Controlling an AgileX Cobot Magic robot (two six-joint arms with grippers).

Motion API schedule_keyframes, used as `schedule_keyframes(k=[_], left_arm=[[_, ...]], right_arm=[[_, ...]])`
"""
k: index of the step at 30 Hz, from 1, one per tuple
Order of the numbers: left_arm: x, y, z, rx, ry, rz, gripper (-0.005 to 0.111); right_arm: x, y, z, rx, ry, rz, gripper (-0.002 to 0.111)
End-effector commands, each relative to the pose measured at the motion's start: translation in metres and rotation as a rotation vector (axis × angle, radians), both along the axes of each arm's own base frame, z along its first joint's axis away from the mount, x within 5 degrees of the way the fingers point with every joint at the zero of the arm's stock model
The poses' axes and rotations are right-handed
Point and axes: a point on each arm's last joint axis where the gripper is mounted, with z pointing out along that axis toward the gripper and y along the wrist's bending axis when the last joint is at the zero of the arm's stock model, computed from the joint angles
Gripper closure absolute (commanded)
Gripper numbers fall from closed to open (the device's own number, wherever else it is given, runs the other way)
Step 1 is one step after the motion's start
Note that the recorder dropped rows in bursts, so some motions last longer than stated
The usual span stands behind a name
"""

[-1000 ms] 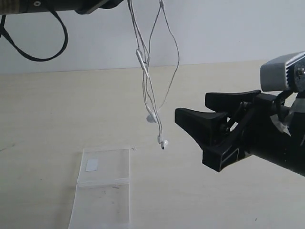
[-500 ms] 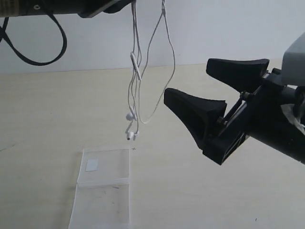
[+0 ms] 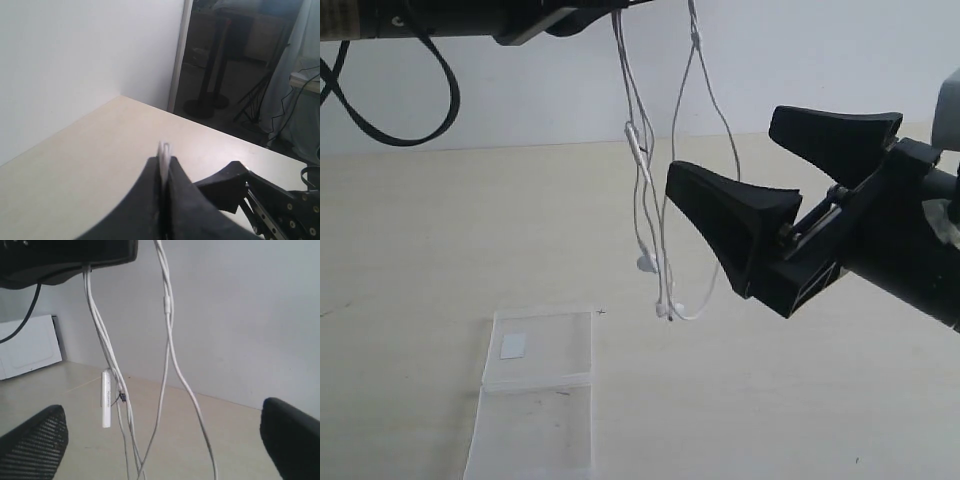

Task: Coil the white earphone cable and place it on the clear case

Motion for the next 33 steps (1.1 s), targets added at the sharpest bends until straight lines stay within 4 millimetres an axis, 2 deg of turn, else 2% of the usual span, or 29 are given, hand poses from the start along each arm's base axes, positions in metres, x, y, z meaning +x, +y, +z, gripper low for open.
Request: schedule_keyframes(k=[1, 6, 13, 17, 21, 29, 33], left_arm=[[-0.004, -0.002, 0.004, -0.011, -0.003, -0.022, 0.107], [-0.004, -0.002, 0.005, -0.034, 0.010, -0.024, 0.107], [-0.004, -0.002, 0.005, -0.044, 0.016, -0.024, 0.107], [-0.004, -0.002, 0.005, -0.049, 0.017, -0.016, 0.107], [-0.003, -0.002, 0.006, -0.047, 0.006, -0.014, 0.107], [-0.002, -0.001, 0.007, -0.061, -0.001, 0.001, 0.107], [0.000, 0.001, 0.007, -0.053, -0.008, 0.034, 0.107]], right_arm=[[-0.002, 0.000, 0.004, 0.047, -0.030, 0.013, 0.005], [0.000, 0.002, 0.005, 0.055, -0.038, 0.017, 0.005], [0.017, 0.014, 0.007, 0.064, -0.007, 0.024, 0.005], [0.027, 0.022, 0.002, 0.054, 0.034, 0.028, 0.005], [0.032, 0.031, -0.007, 0.040, 0.077, 0.078, 0.005], [0.049, 0.056, -0.007, 0.029, 0.099, 0.202, 0.005], [0.053, 0.060, -0.010, 0.051, 0.143, 0.211, 0.005]])
